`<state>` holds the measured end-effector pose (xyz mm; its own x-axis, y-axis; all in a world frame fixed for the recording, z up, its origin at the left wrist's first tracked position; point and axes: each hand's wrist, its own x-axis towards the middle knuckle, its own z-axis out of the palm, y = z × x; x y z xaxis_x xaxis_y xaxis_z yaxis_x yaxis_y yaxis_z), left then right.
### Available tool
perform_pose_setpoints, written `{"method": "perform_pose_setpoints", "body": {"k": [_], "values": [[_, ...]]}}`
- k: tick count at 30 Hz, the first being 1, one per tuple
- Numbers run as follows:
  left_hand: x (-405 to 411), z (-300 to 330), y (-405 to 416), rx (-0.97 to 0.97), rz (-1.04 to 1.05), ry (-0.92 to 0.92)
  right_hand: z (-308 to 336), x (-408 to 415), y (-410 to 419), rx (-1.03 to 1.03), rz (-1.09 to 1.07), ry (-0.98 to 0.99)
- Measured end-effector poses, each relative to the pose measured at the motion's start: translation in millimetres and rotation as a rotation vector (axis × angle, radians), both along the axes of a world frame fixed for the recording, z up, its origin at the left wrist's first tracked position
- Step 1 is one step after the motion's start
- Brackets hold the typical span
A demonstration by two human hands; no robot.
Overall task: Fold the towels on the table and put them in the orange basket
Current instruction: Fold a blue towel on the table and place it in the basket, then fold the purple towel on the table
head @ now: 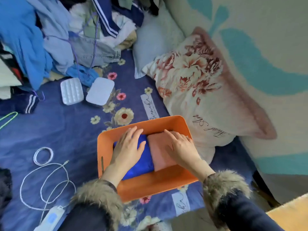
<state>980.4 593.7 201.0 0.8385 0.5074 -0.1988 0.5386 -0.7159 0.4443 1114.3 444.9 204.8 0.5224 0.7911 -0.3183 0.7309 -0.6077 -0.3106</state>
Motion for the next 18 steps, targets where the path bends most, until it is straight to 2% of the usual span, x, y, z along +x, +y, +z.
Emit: {"method": "perform_pose_setpoints", "body": {"k": [9, 13, 18], "values": [[47, 119, -42, 0.138, -0.444, -0.177, 134, -22, -84, 0.099, -0.407, -0.286], [40, 156, -84, 0.151, -0.663, -0.296, 168, -70, -140, 0.099, -0.645, -0.363], [14, 181, -155, 0.104, -0.907, -0.404, 195, -149, -212, 0.073, -0.951, -0.356]]}}
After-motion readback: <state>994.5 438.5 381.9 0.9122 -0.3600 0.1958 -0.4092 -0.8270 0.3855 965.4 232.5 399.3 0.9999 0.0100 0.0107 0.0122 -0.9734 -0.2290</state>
